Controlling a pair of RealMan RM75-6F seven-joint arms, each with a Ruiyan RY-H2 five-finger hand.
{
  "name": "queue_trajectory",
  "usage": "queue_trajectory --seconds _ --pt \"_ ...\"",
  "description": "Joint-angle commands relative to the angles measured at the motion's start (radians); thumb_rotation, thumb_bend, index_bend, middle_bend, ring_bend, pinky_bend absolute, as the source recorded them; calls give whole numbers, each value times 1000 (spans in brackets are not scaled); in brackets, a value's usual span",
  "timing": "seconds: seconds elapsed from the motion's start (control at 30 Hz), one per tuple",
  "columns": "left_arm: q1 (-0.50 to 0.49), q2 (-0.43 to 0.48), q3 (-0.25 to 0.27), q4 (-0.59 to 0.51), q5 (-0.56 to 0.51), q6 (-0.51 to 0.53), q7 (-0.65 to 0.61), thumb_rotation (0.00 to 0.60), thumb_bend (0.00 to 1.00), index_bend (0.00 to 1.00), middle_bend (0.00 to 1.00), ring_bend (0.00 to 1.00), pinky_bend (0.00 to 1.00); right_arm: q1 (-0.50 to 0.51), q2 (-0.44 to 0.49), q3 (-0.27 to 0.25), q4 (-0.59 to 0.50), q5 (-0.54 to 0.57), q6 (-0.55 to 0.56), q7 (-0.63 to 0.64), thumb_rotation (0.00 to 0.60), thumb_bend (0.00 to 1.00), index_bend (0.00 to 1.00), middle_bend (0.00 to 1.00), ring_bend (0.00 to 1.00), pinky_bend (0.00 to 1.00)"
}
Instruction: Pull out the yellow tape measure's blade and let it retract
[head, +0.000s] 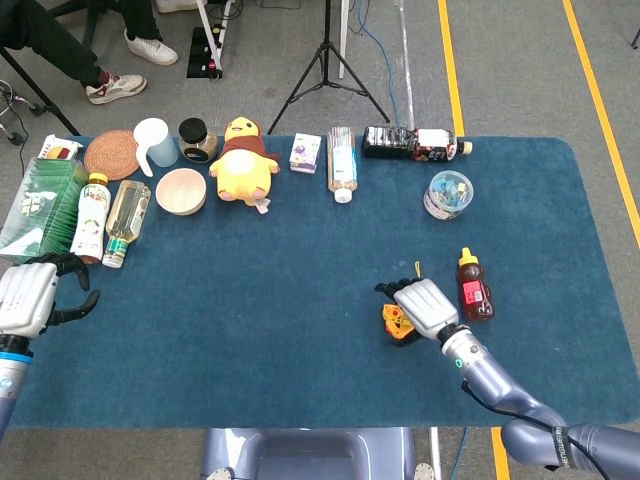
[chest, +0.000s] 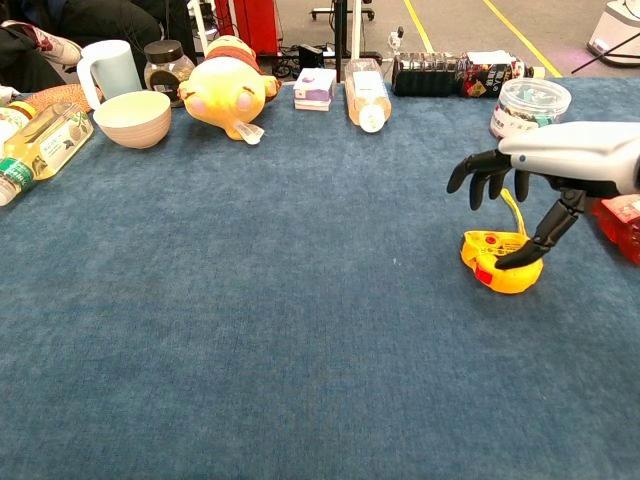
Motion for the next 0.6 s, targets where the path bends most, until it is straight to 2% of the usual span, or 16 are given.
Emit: queue_trajectory --seconds 0.03,0.6 --pt "-3 -2 3 1 1 -3 1 529 310 602 448 347 360 4 -22 -9 21 36 11 -29 437 176 189 309 282 333" --pt "7 18 19 -17 7 16 -2 527 307 602 448 347 360 10 -83 -51 72 117 43 -93 439 176 189 285 253 307"
